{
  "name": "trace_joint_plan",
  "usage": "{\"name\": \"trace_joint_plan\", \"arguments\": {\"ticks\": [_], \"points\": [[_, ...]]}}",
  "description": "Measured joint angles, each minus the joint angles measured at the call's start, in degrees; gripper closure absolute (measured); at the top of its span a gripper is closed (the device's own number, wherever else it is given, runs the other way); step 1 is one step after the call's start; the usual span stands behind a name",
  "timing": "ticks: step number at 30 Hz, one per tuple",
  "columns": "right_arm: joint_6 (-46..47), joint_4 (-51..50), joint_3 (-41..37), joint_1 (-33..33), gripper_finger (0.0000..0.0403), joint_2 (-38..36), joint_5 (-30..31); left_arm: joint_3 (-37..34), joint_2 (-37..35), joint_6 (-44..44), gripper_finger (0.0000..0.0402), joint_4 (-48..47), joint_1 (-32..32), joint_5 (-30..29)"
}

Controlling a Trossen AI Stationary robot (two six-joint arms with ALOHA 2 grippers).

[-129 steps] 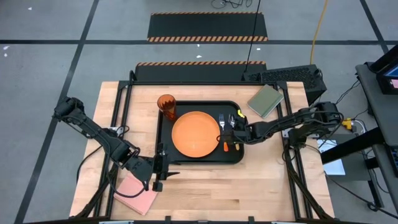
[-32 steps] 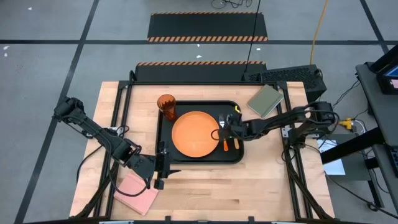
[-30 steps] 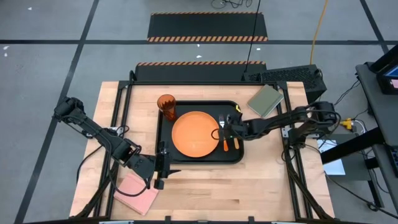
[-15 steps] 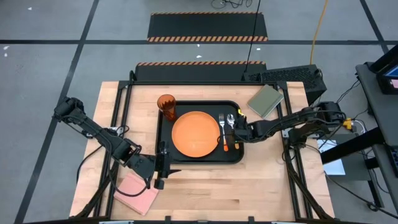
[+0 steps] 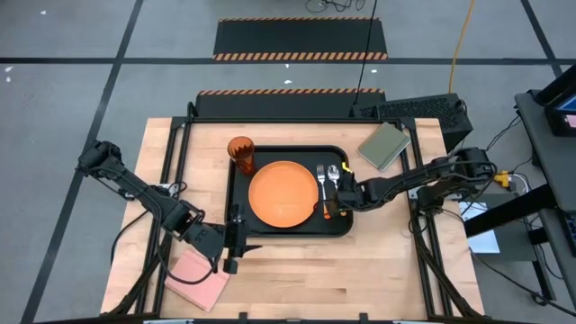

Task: Pick and place plate/cup/fork/spoon on tray
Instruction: Put the orange spoon on the black tray to the right side of the orange fork

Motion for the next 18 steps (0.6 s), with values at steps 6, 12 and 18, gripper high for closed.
{"name": "trace_joint_plan", "arguments": {"ticks": [6,12,18], "points": [[0.0,0.8,0.0,0.1,0.0312,0.0,0.0,0.0,0.0,0.0,0.0252,0.0,0.0,0.0],[0.2,1.1,0.0,0.6,0.0312,0.2,0.0,0.0,0.0,0.1,0.0252,0.0,0.0,0.0],[0.9,1.2,0.0,1.5,0.0312,0.2,0.2,0.0,0.0,0.1,0.0252,0.0,0.0,0.0]]}}
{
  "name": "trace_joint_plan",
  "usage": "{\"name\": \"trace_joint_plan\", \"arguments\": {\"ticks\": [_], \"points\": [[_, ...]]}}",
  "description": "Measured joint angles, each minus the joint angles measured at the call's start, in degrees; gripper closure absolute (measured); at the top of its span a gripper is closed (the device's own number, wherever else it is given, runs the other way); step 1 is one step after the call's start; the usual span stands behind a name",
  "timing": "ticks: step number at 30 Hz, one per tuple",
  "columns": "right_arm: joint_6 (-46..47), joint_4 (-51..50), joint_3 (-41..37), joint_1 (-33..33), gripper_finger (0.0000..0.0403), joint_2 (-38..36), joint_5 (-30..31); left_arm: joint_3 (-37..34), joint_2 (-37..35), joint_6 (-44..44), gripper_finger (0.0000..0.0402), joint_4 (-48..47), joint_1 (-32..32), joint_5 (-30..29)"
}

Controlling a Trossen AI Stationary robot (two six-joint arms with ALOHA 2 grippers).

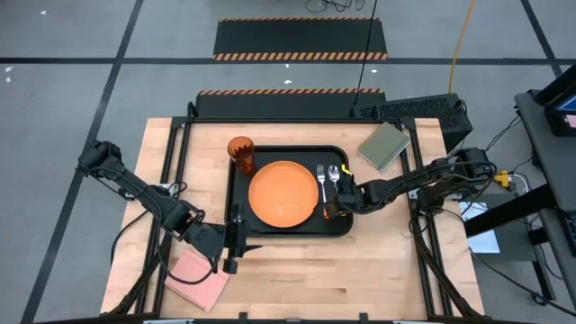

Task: Pick and place plate/cup/fork/spoon on tray
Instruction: Put the orange spoon on the black tray to the right side of the orange fork

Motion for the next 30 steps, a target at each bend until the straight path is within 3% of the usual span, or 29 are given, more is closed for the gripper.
{"name": "trace_joint_plan", "arguments": {"ticks": [30], "points": [[2.5,1.7,0.0,2.2,0.0312,0.0,0.2,0.0,0.0,0.2,0.0252,0.0,0.0,0.0]]}}
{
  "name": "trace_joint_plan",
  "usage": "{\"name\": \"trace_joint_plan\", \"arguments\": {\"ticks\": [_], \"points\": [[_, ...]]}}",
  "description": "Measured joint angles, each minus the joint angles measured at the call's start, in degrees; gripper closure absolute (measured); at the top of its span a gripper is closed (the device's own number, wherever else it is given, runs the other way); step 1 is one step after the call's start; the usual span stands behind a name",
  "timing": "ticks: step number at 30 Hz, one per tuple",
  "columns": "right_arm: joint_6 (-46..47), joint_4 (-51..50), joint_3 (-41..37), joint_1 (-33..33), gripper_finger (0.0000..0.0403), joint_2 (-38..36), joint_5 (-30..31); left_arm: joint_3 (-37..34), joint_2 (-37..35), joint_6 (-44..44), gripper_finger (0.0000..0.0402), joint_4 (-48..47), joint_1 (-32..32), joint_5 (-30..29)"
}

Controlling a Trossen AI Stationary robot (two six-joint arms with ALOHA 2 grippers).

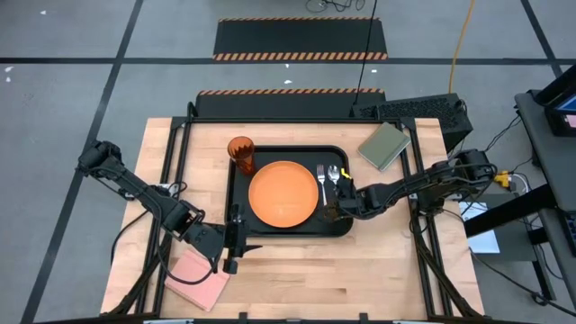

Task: Pick and place plate/cup/fork/spoon on tray
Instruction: Put the orange spoon on the black tray to the right side of the orange fork

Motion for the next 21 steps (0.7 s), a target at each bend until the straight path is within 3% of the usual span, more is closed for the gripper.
{"name": "trace_joint_plan", "arguments": {"ticks": [6,21], "points": [[1.5,-3.7,0.0,-0.3,0.0312,0.0,-0.5,0.0,0.0,0.3,0.0252,0.0,0.1,0.0],[2.5,-0.2,0.0,0.2,0.0312,0.0,-2.1,0.0,0.0,0.4,0.0252,0.0,1.3,0.5]]}}
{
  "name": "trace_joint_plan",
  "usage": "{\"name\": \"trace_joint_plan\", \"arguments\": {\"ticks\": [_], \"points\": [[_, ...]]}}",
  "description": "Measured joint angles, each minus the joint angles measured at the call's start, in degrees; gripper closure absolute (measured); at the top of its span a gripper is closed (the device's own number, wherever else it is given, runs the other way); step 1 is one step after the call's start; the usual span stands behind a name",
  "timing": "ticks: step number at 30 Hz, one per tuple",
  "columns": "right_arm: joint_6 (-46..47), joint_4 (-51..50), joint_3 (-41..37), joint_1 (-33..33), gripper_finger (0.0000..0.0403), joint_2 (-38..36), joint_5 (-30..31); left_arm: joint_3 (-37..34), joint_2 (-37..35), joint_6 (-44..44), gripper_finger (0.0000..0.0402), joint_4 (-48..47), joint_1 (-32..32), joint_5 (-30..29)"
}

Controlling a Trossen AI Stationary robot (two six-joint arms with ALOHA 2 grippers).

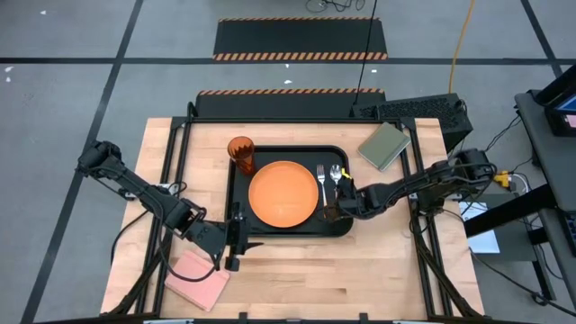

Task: Pick and place plate/cup/fork/spoon on tray
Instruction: Put the orange spoon on the black tray to the right side of the orange fork, then return to Home Position

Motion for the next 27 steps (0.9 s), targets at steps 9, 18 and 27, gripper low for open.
{"name": "trace_joint_plan", "arguments": {"ticks": [9,18,27], "points": [[-4.1,0.6,0.0,0.0,0.0312,-0.9,0.4,0.0,0.0,0.0,0.0252,0.0,-0.1,0.1],[-30.3,13.5,0.0,4.4,0.0312,-8.3,6.1,0.0,0.0,1.6,0.0252,0.0,-0.1,-0.1],[-53.5,25.1,-3.4,13.3,0.032,-15.1,14.0,0.0,0.0,3.2,0.0252,-0.8,-0.1,-9.1]]}}
